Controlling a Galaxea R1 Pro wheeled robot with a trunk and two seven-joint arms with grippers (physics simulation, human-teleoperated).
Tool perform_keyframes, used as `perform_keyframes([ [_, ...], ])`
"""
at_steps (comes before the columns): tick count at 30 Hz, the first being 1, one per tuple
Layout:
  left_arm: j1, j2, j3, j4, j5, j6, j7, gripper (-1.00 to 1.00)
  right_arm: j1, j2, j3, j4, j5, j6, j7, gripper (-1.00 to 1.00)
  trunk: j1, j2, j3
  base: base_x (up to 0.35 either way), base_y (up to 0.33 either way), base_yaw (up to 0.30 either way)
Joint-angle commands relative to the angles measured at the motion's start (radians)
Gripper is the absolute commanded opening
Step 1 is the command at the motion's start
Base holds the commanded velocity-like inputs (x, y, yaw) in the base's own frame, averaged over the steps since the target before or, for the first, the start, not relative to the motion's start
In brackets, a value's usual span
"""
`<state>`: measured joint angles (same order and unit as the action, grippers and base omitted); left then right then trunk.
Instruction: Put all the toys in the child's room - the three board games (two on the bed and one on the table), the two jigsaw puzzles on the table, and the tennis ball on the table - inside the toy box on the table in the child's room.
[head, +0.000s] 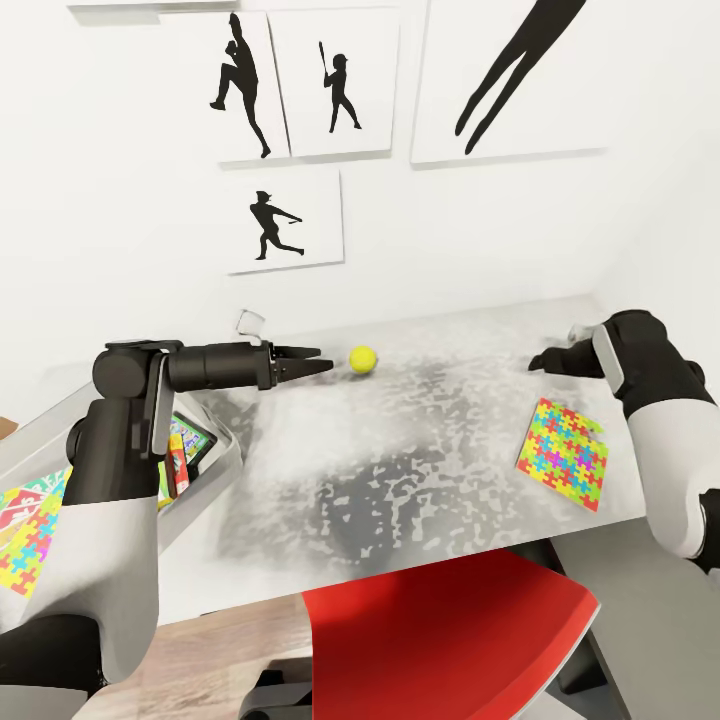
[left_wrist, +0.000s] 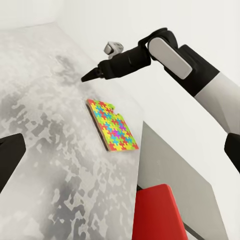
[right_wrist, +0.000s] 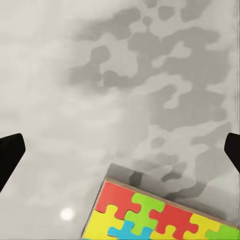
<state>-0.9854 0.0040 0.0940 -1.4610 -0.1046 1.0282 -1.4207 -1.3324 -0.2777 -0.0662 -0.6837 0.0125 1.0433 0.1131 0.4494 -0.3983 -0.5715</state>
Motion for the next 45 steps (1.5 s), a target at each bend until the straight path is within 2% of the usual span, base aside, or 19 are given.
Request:
perform_keyframes([
  [1,-0.001,0.000,0.001,-0.001,-0.010,0.010,-0.010,1.00,-0.001,-0.002,-0.007,0.003,0.001,0.004,0.004,1.00,0.001,-0.002,-0.001,0.000,0.000,0.000],
  [16,-0.001,-0.001,0.000,-0.001,-0.010,0.010,-0.010,1.00,-0.001,-0.015,-0.037,0.073,0.001,0.004,0.001,1.00,0.001,-0.002,-0.001,0.000,0.000,0.000],
  [45,-0.001,0.001,0.001,-0.002,-0.010,0.012,-0.010,1.00,-0.001,-0.066,-0.040,0.114,-0.009,0.004,0.011,1.00,0.001,-0.002,-0.001,0.000,0.000,0.000],
])
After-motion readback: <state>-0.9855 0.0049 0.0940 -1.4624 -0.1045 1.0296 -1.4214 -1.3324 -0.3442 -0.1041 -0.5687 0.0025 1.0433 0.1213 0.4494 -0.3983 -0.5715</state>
